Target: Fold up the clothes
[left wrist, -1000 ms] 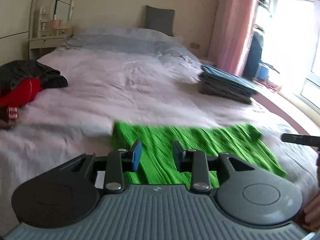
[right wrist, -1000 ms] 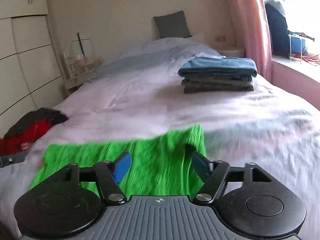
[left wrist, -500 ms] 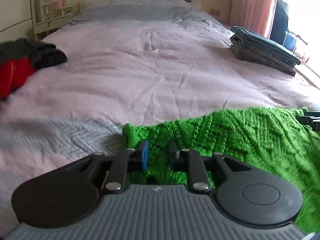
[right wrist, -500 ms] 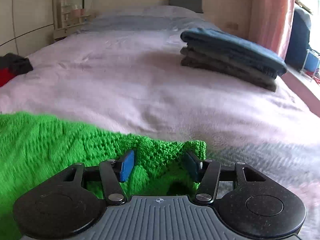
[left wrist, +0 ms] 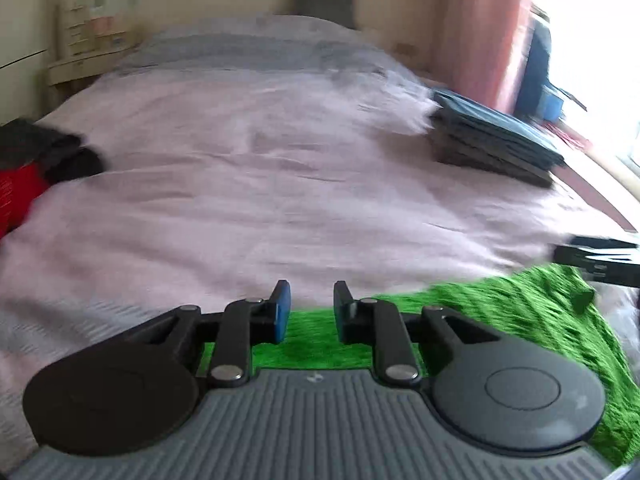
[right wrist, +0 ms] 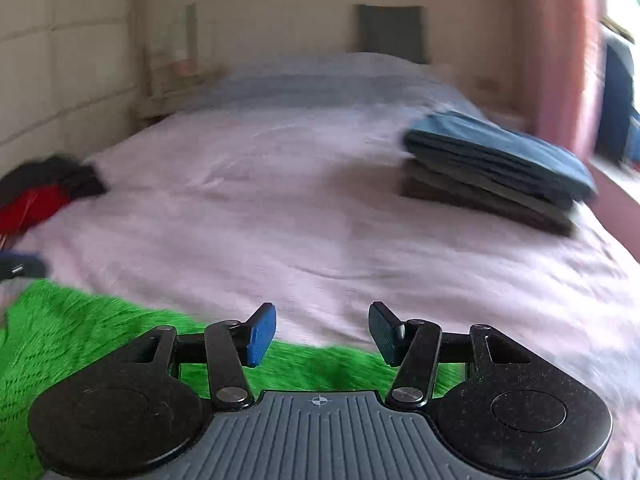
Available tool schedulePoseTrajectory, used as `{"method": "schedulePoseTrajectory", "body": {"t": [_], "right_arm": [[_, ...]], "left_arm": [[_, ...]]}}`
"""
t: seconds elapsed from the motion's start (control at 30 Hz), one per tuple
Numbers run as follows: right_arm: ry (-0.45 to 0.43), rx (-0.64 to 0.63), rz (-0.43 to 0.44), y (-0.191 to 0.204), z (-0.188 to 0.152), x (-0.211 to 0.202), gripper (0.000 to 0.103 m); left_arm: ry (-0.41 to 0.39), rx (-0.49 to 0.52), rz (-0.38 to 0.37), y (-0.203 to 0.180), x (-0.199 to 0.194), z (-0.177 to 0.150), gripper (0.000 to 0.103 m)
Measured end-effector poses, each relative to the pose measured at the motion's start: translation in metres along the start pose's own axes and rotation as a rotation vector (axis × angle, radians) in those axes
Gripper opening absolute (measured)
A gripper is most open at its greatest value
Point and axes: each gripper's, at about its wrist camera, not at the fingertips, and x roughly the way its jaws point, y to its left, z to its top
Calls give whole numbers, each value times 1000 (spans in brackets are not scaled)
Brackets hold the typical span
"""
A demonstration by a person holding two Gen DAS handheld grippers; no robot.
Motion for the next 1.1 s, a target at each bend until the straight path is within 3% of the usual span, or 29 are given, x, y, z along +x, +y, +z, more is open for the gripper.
{"method": "schedulePoseTrajectory", "body": {"t": [0.13,0.23,0.3,0.4,0.5,0.57,0.63,0.7,0.93,1.03,1.1], "right_arm": [[91,-59,12,17,-18,33,55],[129,-80,3,8,-38,44,55],[128,-3,24,-12,-42,37,55],[124,12,-8,-33,-47,23,55],[133,14,-17,-42,-51,10,55],[138,2,-65,-33,-47,2,55],[123,8,-92,-22,-42,-9,55],[89,43,-71,-12,-37,-28,56],[100,109,33,34,-57,-76,56],[157,116,20,48,-90,-89,56],[149,112,2,52,-115,-102,56]], "left_arm": [[73,88,-37,-33,37,-11,19],[162,171,20,-44,65,-32,25],[154,93,-8,-29,64,-38,23],[128,51,30,-7,54,-40,5],[121,-6,23,16,39,-43,3],[116,15,69,15,29,-42,3],[107,28,89,8,14,-39,7],[90,48,97,-3,-5,-38,25],[78,29,16,-47,-60,-67,26],[107,53,-4,-66,-73,-97,26],[121,53,-11,-73,-82,-119,26]]}}
